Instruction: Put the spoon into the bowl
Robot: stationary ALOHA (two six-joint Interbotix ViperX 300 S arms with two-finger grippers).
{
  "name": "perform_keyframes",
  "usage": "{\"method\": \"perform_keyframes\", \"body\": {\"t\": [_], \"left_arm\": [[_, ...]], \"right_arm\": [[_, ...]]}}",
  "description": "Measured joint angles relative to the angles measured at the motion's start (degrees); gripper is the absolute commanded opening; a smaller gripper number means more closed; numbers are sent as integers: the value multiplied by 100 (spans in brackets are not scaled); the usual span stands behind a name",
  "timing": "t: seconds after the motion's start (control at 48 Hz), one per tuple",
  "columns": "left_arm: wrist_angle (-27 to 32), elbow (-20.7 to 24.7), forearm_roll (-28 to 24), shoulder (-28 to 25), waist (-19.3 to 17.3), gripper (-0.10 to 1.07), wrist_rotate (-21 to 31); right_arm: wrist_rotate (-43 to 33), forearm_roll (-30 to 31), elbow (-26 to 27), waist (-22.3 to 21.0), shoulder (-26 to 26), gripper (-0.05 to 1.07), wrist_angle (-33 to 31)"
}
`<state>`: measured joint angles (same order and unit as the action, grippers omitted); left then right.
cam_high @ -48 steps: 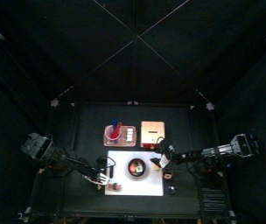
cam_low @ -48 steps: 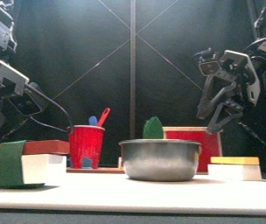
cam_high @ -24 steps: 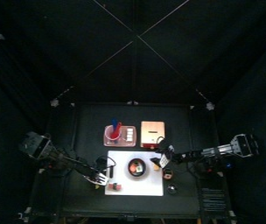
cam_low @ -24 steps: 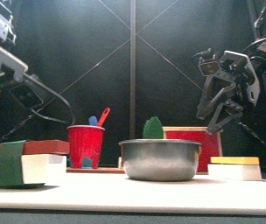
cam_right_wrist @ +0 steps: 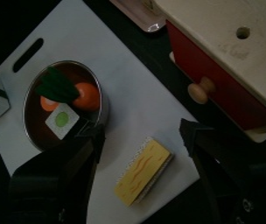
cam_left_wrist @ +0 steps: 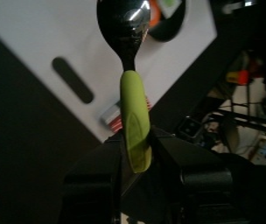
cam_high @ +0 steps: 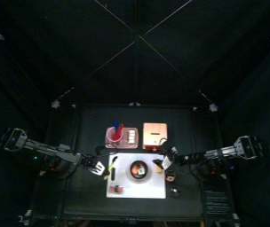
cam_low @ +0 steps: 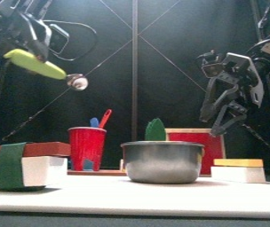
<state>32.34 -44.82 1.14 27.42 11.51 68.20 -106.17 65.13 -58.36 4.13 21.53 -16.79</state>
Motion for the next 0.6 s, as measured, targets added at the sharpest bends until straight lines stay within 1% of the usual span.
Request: {"method": "perform_keyframes", "body": {"t": [0.042,0.125,0.188,0.292,0.417,0.542,0.604], "left_arm": [[-141,0,158,-9,-123,54,-246],[-404,-9,677,-88,-343,54,-861],[-589,0,1090,-220,-448,54,-1362],[-738,26,1784,-501,-501,54,-2101],[-659,211,2610,-940,-519,54,-3164],[-325,483,3516,-1362,-606,54,-4342],[-123,624,3999,-1556,-712,54,-4931]], "right_arm": [[0,-18,-9,0,0,98,0],[0,-79,-9,0,0,98,0],[0,-114,-9,0,0,98,-9],[0,-123,0,0,0,98,-9],[0,-132,0,0,0,98,-9],[0,-132,-9,9,-9,98,-9],[0,-132,-9,0,0,98,-9]]}}
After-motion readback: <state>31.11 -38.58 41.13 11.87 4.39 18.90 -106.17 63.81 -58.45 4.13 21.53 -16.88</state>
